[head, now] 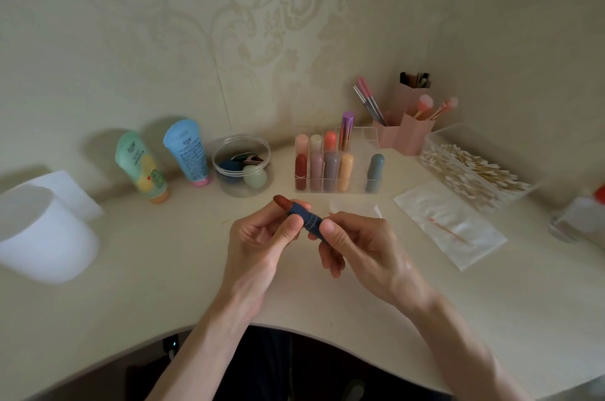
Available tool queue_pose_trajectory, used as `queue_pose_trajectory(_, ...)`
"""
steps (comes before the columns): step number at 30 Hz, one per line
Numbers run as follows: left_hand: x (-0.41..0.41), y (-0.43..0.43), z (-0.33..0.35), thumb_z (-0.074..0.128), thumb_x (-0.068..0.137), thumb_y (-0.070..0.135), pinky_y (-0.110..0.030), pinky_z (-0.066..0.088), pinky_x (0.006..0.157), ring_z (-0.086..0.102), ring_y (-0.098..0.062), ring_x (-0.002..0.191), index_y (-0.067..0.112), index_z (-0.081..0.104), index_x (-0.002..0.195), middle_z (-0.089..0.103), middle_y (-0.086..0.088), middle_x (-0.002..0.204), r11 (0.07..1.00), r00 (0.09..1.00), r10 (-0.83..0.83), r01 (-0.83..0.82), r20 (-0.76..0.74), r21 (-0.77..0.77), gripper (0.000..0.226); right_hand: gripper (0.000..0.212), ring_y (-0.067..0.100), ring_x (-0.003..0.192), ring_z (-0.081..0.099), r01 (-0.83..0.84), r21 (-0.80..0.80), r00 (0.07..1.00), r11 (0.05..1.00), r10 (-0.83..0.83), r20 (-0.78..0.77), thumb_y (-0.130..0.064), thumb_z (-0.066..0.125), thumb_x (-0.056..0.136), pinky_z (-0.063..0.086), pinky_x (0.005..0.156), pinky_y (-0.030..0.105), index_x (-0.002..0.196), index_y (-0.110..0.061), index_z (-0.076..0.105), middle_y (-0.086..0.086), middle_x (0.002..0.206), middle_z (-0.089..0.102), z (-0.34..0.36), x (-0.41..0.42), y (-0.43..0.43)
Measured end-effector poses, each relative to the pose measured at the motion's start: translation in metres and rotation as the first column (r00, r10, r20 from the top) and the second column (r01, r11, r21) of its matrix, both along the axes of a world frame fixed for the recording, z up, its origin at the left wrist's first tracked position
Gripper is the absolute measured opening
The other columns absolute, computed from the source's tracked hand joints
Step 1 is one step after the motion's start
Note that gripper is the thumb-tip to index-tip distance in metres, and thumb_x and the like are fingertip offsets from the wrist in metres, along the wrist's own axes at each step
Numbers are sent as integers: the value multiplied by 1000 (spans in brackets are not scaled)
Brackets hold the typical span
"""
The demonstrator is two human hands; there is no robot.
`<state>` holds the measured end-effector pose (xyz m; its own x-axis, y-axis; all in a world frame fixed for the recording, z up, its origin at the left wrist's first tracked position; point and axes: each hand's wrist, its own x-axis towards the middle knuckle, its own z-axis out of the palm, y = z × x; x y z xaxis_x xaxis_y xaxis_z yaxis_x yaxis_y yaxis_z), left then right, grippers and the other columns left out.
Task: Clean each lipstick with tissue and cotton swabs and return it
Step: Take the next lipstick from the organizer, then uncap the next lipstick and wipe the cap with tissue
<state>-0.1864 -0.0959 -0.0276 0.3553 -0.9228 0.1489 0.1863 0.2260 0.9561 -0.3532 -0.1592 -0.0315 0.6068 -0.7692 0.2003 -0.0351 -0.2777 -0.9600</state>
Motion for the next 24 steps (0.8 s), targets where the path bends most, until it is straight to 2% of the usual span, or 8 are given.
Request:
queue_pose_trajectory(4, 2, -2, -2, 80, 85, 28, -17, 52, 77, 69, -9, 82, 24, 84, 95, 78, 2, 89, 1000, 1000, 1, -1, 4, 13, 12, 35, 17, 56, 58, -28, 38, 999, 999, 26, 37, -33, 52, 106, 49, 59, 30, 101, -4, 72, 4, 68, 67, -2, 1, -1)
queue_pose_trajectory(7, 0, 0, -3, 77, 81, 45, -17, 52, 78, 67, -6, 83, 24, 81, 111, 75, 0, 96, 995, 994, -86, 89, 74, -42, 36, 35, 21, 57, 59, -22, 82, 994, 996, 13, 105, -31, 52, 105, 48, 58, 32, 101, -2, 70, 6, 70, 68, 4, 1, 0)
queue_pose_trajectory(11, -1, -4, -10, 83, 84, 41, -60, 58, 82, 68, -42, 83, 19, 79, 113, 70, -16, 103, 990, 975, -120, 131, 185, -47, 37, 41, 25, 54, 59, -65, 108, 992, 992, 52, 117, -32, 50, 107, 46, 52, 35, 94, 2, 69, 9, 71, 70, 6, -2, 1)
queue_pose_trajectory(13, -2, -4, -9, 85, 83, 36, -56, 59, 81, 69, -41, 85, 19, 81, 107, 71, -14, 101, 994, 980, -85, 96, 178, -49, 29, 45, 25, 50, 59, -69, 102, 992, 992, 57, 114, -35, 53, 105, 45, 48, 30, 98, 4, 72, 11, 71, 71, 8, -3, 2)
queue_pose_trajectory(16, -1, -2, -5, 79, 83, 20, -18, 54, 77, 71, -8, 88, 9, 78, 99, 78, 2, 99, 999, 995, -22, 25, 101, -29, 20, 38, 20, 44, 49, 240, 73, 952, 968, -250, 176, -40, 61, 102, 37, 45, 25, 96, -7, 79, 10, 59, 65, 19, -12, 0)
queue_pose_trajectory(19, 0, -3, -8, 73, 88, 20, -21, 52, 70, 71, -14, 84, 3, 74, 105, 80, -3, 104, 1000, 998, -10, 10, 61, -9, 24, 19, 16, 56, 49, 651, 8, 735, 759, -633, 245, -24, 67, 103, 38, 52, 25, 88, -18, 77, 9, 64, 61, 24, -30, -16)
queue_pose_trajectory(21, 0, -4, -10, 73, 91, 24, -27, 52, 68, 71, -31, 89, 5, 74, 108, 79, -11, 105, 1000, 998, -16, 17, 58, -19, 25, 6, 14, 70, 60, 682, -121, 731, 721, -673, 112, -23, 73, 97, 44, 60, 19, 95, -28, 75, -2, 79, 69, 20, -39, -26)
queue_pose_trajectory(24, -4, -4, -7, 71, 92, 21, -27, 52, 63, 73, -28, 87, 5, 73, 107, 79, -12, 100, 999, 998, -24, 25, 59, -22, 22, 46, 3, 94, 60, 478, -270, 799, 836, -541, -260, -48, 84, 81, 43, 71, 13, 123, -41, 65, -17, 108, 61, 5, -42, -29)
